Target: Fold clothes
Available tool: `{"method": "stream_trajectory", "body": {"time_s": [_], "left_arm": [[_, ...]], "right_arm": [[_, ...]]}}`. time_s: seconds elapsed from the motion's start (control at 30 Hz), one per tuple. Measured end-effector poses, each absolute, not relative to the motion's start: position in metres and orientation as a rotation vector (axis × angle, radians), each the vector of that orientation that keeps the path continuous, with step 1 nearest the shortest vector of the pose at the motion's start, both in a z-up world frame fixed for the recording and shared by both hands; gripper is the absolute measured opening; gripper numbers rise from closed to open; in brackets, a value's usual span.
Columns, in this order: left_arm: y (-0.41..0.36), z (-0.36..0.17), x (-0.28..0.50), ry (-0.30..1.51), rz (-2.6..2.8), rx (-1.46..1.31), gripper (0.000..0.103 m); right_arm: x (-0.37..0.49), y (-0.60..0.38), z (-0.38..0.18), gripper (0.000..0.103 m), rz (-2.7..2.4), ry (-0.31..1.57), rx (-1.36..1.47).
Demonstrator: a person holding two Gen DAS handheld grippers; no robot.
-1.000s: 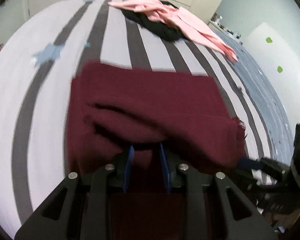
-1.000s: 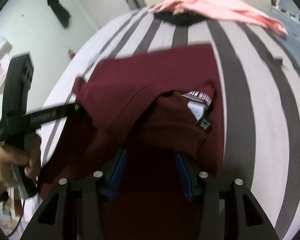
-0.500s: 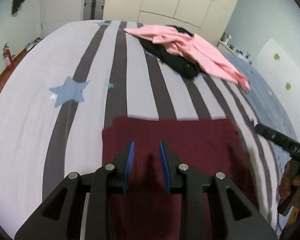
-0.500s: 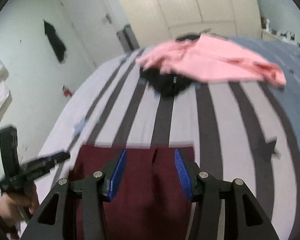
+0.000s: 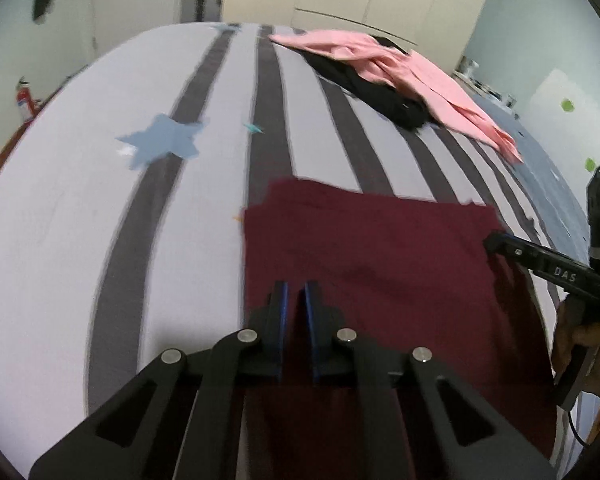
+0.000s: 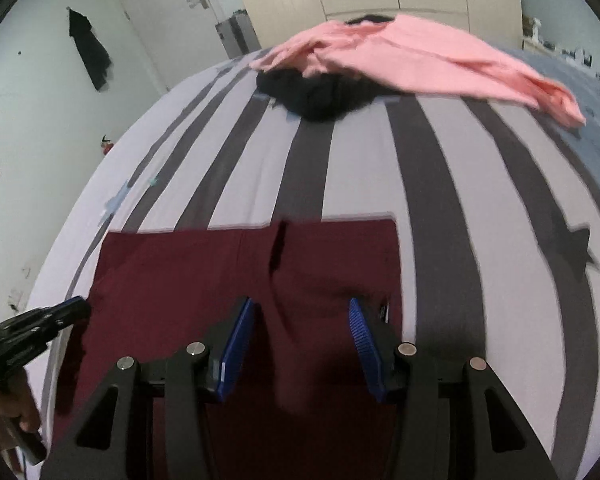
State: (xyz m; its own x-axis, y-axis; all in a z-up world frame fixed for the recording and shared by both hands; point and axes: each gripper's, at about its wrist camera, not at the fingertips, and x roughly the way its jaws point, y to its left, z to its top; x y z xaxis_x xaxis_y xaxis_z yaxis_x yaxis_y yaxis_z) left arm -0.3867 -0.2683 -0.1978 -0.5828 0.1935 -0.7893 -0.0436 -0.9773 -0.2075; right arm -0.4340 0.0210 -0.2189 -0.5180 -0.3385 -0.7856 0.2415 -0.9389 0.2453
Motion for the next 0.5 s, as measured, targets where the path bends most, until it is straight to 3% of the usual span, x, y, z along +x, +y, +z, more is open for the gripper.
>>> {"method": "stream_trajectory", "body": {"time_s": [0.1, 0.23, 0.5], "left_arm": [[-0.271, -0.184, -0.384, -0.290, 2.671, -1.327, 0.009], [-0.234, -0.170, -0.381, -0.160, 2.569, -1.253, 0.009], [-0.214, -0.210, -0.415, -0.156, 2.524, -1.399, 0.009]], "right_arm": [[-0.434, 0.019, -0.209, 0.046, -2.473, -0.155, 1.284], [-0.413, 0.009, -0.195, 0.046, -2.436, -0.166, 1.231], [-0.394, -0.047, -0.216, 0.046, -2.326, -0.113, 1.246]]}}
